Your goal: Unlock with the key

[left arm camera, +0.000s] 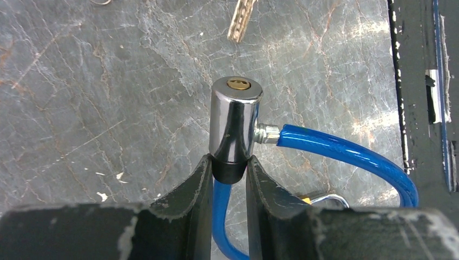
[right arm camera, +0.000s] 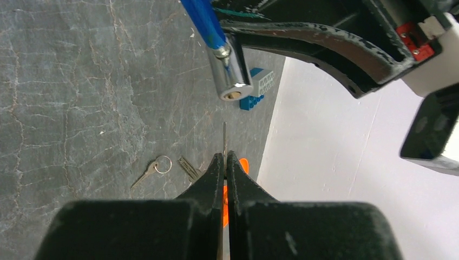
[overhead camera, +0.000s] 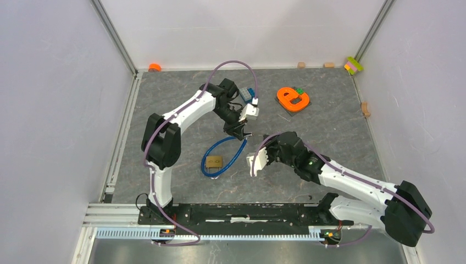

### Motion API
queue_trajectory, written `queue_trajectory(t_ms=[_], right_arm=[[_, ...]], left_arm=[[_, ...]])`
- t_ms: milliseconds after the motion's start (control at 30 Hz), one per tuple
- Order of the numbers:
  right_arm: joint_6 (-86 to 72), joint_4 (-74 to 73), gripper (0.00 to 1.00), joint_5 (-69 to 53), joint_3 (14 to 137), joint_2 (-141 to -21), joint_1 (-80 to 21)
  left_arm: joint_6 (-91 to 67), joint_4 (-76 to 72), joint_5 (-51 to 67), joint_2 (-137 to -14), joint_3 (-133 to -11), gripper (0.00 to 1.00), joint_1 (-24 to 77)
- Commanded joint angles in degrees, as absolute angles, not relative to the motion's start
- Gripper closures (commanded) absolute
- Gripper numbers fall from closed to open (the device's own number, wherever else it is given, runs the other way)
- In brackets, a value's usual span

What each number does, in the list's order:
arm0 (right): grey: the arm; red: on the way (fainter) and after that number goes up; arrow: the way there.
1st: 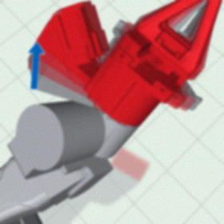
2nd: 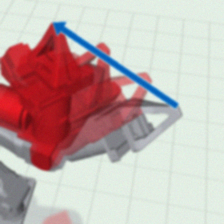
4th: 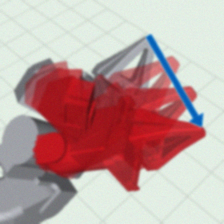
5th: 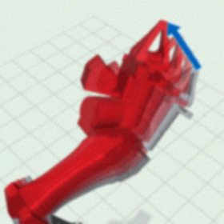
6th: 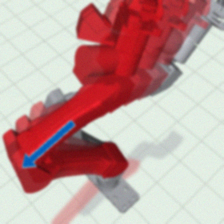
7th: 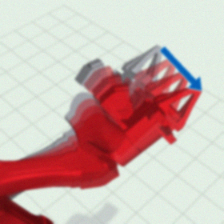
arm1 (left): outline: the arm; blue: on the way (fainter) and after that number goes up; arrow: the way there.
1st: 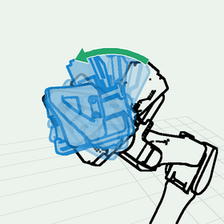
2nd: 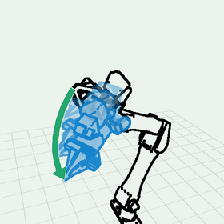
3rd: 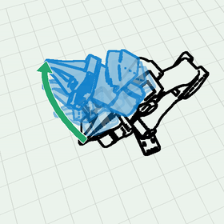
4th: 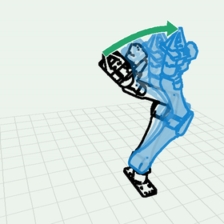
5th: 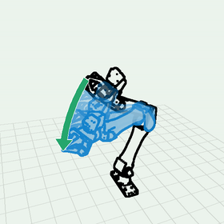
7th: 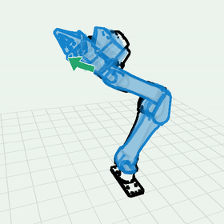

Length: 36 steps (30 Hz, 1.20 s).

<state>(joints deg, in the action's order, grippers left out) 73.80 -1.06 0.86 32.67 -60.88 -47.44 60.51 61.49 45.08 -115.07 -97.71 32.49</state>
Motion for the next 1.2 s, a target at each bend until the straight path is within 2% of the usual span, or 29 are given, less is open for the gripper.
queue_trajectory(t_ms=[0,233,467,867,1167], right_arm=[[75.1,2.5,1.00,2.8,34.3,-60.2,-48.0],[75.4,7.2,1.00,10.5,30.0,-59.3,-48.3],[73.5,0.8,1.00,17.0,37.8,-62.5,-48.3],[78.8,-13.6,1.00,19.8,46.2,-64.4,-47.7],[83.4,-12.5,1.00,21.3,47.4,-63.4,-47.7]], left_arm=[[56.0,64.6,47.2,-115.9,-97.8,0.98,33.0],[51.1,56.8,39.0,-110.3,-92.3,0.98,33.1],[49.0,51.9,30.2,-103.9,-89.8,0.98,33.1],[49.5,54.6,30.9,-105.6,-93.9,0.98,33.0],[51.1,56.5,36.0,-105.0,-96.6,0.98,33.0]])
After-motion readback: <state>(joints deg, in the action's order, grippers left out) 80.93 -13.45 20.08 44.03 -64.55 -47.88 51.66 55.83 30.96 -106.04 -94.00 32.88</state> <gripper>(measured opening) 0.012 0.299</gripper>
